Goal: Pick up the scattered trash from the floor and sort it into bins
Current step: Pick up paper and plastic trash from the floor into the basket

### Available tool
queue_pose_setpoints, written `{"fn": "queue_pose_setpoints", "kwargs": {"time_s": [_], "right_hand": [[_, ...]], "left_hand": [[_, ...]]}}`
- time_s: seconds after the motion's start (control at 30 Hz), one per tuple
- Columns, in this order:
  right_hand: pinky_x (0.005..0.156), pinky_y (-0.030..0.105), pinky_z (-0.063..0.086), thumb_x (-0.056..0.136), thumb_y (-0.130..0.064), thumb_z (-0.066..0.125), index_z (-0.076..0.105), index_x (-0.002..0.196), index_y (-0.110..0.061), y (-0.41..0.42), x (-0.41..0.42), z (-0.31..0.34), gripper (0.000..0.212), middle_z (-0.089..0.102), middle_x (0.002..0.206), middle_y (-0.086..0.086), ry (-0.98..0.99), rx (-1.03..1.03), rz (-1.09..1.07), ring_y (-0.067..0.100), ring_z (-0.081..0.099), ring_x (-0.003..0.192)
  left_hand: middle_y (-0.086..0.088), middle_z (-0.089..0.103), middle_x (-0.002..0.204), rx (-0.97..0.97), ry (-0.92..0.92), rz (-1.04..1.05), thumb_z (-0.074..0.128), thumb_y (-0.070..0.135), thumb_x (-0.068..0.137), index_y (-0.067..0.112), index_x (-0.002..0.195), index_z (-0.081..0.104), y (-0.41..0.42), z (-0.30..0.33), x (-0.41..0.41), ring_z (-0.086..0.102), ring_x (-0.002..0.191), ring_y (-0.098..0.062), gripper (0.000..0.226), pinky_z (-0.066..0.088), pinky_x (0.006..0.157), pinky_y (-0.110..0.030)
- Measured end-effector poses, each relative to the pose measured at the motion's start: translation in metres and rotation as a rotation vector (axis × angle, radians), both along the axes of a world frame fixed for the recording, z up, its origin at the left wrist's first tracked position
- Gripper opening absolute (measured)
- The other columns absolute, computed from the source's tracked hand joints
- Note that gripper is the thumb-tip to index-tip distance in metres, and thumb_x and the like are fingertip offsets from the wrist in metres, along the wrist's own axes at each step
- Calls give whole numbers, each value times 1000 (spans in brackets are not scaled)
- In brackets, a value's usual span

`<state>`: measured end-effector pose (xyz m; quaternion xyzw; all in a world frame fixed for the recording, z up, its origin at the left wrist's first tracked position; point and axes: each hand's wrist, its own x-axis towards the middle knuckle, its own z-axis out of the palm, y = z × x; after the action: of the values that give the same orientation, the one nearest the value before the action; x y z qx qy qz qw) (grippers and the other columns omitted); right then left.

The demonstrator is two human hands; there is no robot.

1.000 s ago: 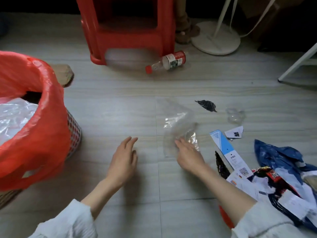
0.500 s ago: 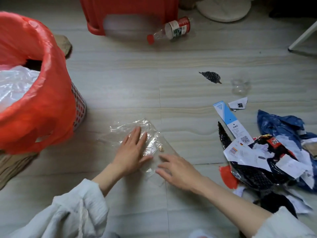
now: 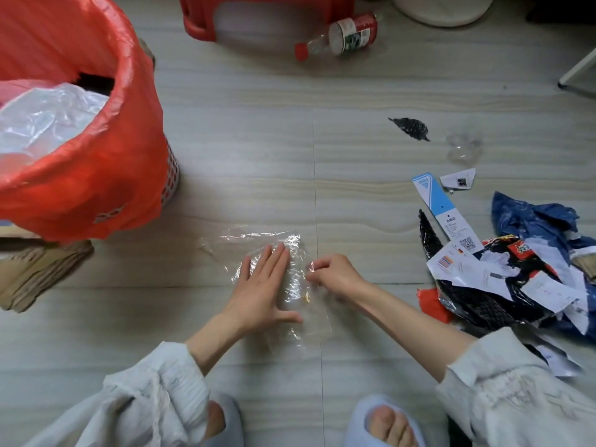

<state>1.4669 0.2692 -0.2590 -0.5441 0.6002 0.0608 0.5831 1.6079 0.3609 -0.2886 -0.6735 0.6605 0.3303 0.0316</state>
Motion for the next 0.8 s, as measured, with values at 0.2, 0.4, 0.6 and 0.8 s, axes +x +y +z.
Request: {"fn": "queue_pose_setpoints", "kwargs": {"time_s": [0.2, 0.4, 0.6, 0.8], "right_hand": [[70, 17, 39, 88, 1, 51, 61, 84, -18, 0, -19, 16, 23, 62, 86, -2, -298, 27, -24, 6, 55, 81], [70, 8, 41, 88, 5, 48, 62, 82, -16, -4, -16, 45, 27, 66, 87, -7, -474, -72, -1, -6, 61, 77], [93, 24, 37, 80, -22, 68, 57, 119, -22, -11, -5, 50, 41, 55, 115, -3, -164, -736, 204, 8, 50, 110], [80, 36, 49, 81, -36, 58, 68, 94, -9, 3, -7, 44, 32, 69, 93, 6, -175, -929, 531, 28, 64, 92]], "left_hand": [[8, -12, 155, -180, 118, 92, 72, 59, 62, 31, 142, -11, -1, 14, -5, -12, 143, -14, 119, 4, 113, -44], [0, 46, 139, -290, 278, 205, 71, 41, 73, 20, 141, 31, -10, 33, 0, 43, 127, -19, 81, 33, 102, -36], [-8, 69, 90, -363, 205, 352, 61, 23, 86, 21, 120, 54, -16, 52, 10, 60, 85, -35, 36, 40, 66, -33], [2, 66, 73, -296, 299, 425, 61, 16, 85, 22, 94, 68, -15, 60, 19, 58, 70, -22, 13, 42, 60, -32]]}}
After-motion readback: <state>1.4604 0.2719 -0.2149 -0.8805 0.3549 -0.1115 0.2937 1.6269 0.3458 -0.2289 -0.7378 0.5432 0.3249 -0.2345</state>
